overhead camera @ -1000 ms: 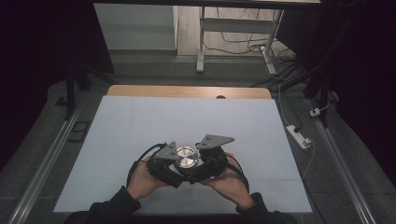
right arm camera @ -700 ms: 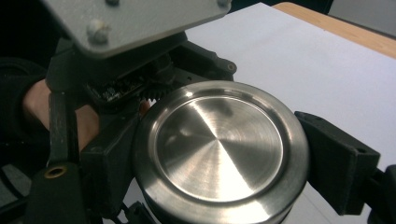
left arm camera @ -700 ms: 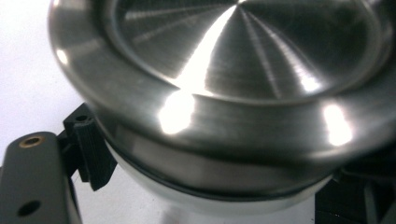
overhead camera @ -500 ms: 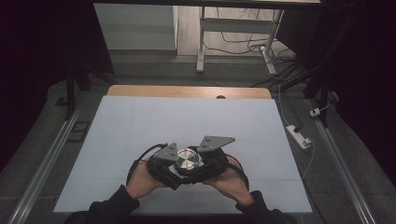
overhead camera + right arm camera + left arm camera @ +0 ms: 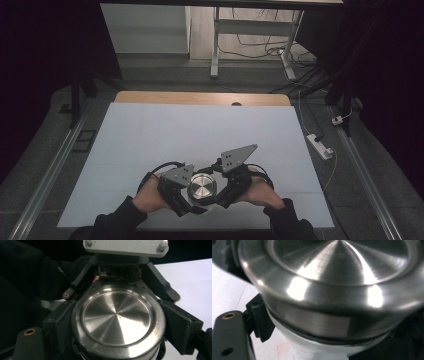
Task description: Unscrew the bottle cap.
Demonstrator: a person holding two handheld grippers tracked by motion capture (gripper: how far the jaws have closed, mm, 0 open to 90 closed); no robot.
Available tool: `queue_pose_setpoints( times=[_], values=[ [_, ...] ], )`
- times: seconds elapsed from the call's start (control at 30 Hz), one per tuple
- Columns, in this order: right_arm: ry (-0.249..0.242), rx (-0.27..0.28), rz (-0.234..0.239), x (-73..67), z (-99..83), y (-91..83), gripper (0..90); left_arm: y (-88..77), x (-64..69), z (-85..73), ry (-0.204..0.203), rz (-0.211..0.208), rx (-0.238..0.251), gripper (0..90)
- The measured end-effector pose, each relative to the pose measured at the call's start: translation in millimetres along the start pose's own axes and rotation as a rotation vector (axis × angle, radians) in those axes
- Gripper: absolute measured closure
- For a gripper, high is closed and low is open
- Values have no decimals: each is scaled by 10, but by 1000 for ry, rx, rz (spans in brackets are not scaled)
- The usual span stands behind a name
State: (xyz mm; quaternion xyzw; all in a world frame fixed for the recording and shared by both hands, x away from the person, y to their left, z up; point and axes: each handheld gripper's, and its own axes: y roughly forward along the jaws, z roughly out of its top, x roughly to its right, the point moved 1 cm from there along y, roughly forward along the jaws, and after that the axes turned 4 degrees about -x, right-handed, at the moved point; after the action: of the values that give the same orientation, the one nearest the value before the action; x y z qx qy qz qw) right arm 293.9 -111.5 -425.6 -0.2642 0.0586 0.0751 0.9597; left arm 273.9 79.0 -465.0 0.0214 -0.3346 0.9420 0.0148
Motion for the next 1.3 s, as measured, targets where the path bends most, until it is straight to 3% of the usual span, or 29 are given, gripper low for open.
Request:
queue_pose_setpoints(
  times=[0.07, 0.1, 0.13, 0.17, 0.2, 0.23, 0.3, 0.37, 0.4, 0.43, 0.53, 0.63, 0.73, 0.87, 0.97, 1.0, 1.03, 1.1, 1.17, 1.2, 1.23, 1.27, 1.3],
  values=[
    [33, 11, -12, 2, 12, -14, 45, -13, -10, 2, -14, 23, 7, 152],
    [92, 26, -59, 6, 51, -68, 0, -41, -37, -8, -55, 75, 13, 152],
    [124, 31, -89, 9, 72, -108, 0, -41, -37, -8, -55, 75, 13, 152],
    [155, 32, -131, 6, 93, -144, 0, -58, -57, -17, -81, 100, 14, 152],
    [177, 23, -194, 4, 113, -170, 0, -84, -98, -35, -140, 163, 19, 152],
    [194, 8, -262, -5, 129, -183, 0, -84, -98, -35, -140, 163, 19, 152],
    [206, -10, -359, -34, 149, -162, 10, -98, -134, -57, -201, 240, 15, 152],
    [213, -17, -422, -62, 164, -93, 28, -101, -141, -62, -207, 255, 7, 152],
    [213, -17, -422, -62, 164, -93, 28, -98, -143, -63, -213, 271, 1, 152],
    [208, -15, -453, -76, 171, -51, 38, -86, -137, -60, -232, 285, 4, 152],
    [190, -19, -539, -113, 176, 90, 67, -76, -134, -49, -241, 293, -3, 152],
    [187, -9, -557, -119, 165, 140, 105, -63, -119, -34, -228, 288, -9, 152],
    [178, -3, -539, -125, 155, 165, 182, -59, -113, -26, -218, 272, -4, 152],
    [169, 11, -516, -135, 156, 157, 187, -75, -110, -23, -199, 232, 4, 152],
    [159, 6, -458, -132, 160, 119, 189, -96, -106, -27, -171, 175, 13, 152],
    [139, 12, -386, -118, 154, 84, 189, -99, -99, -25, -160, 153, 19, 152],
    [127, 11, -348, -111, 148, 64, 189, -97, -80, -17, -124, 103, 17, 152],
    [109, 9, -252, -92, 128, 26, 189, -91, -68, -13, -104, 79, 16, 152],
    [75, 9, -180, -93, 104, 2, 188, -72, -42, -6, -74, 35, 22, 152],
    [63, 9, -144, -97, 95, -3, 188, -50, -9, 6, -38, -3, 21, 152],
    [63, 9, -144, -97, 95, -3, 188, -50, -9, 6, -38, -3, 21, 152],
    [17, 3, -83, -111, 78, -14, 188, -32, 28, 23, 5, -36, 11, 152],
    [-4, 1, -48, -117, 67, -20, 187, -22, 49, 30, 19, -48, 10, 152]
  ],
)
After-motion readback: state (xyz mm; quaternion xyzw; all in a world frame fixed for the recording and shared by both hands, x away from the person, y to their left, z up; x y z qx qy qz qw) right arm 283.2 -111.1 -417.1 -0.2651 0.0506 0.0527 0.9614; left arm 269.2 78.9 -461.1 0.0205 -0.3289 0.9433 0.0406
